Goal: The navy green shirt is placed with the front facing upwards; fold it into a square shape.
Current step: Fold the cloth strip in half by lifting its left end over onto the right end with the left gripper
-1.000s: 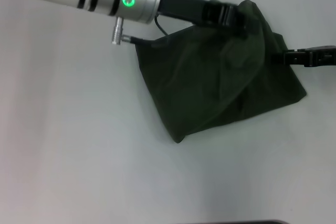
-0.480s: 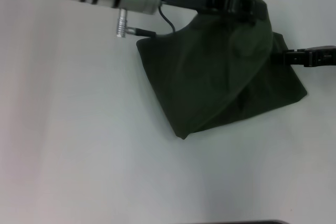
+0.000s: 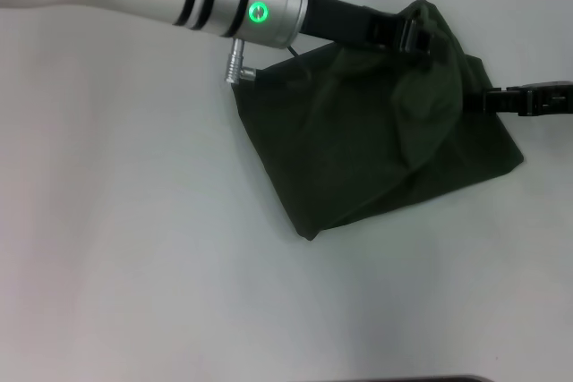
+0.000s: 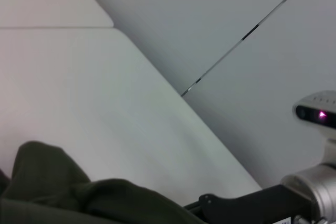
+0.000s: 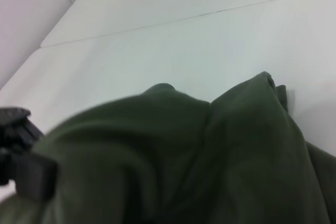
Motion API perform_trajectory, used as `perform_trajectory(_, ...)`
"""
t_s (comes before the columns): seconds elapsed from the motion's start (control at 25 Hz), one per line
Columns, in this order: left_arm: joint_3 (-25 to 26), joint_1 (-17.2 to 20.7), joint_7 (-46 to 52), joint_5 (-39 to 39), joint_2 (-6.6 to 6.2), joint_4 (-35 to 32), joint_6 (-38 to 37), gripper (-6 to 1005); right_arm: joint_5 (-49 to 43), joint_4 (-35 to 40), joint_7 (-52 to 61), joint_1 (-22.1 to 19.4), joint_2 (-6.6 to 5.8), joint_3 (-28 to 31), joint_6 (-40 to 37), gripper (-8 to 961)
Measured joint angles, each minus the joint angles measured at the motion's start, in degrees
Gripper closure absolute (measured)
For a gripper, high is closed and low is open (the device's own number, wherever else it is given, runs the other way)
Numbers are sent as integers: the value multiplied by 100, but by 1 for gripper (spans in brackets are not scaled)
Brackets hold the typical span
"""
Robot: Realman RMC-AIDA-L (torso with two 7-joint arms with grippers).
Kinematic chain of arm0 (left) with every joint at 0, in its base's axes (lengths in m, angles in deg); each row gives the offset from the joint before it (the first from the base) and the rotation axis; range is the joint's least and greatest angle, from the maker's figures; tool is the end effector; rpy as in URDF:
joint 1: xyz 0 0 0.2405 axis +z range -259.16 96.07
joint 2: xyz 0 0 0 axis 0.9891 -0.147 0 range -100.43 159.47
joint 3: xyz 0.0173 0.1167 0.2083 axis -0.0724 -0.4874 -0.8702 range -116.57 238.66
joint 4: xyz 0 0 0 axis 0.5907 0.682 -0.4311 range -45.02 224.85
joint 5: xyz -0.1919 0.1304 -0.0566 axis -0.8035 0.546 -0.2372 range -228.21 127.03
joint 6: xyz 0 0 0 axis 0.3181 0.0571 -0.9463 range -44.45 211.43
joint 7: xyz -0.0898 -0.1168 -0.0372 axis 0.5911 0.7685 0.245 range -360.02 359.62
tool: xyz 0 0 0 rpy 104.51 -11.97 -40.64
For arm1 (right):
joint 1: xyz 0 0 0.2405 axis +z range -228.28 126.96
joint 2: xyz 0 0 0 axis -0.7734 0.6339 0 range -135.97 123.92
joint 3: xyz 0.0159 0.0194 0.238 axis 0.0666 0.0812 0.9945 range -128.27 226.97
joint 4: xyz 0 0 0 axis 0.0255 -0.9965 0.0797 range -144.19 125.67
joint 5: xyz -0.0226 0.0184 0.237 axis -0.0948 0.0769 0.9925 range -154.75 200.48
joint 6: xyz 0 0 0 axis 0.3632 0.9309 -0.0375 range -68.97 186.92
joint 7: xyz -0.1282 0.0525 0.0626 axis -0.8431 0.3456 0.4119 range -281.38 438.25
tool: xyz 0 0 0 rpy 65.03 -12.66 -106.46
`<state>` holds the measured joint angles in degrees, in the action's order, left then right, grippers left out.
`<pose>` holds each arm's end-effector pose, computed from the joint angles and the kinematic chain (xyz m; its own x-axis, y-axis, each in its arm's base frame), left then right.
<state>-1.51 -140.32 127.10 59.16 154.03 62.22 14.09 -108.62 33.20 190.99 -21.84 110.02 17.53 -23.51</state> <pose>-0.0766 0.4049 -0.1169 0.6105 0.7489 0.2577 0.7296 -0.6584 0.1848 0.3298 0.3518 0.0456 0.4586 -0.7810 -0.4239 -0.8867 -0.4337 -0.1603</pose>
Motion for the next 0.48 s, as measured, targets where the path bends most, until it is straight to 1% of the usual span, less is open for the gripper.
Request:
perform_trajectory(0.16, -51, -92, -2, -65, 11, 247, 10, 965, 0, -5, 7, 0, -7, 0, -9, 433)
perform_trajectory(0.36, -54, -34, 101, -219, 12, 280, -96, 963, 0, -5, 9, -14, -19, 0, -2, 432)
perform_trajectory(0.48, -49, -21, 142, -247, 12, 262, -239, 859, -5, -5, 10, -16, -28, 0, 2, 432)
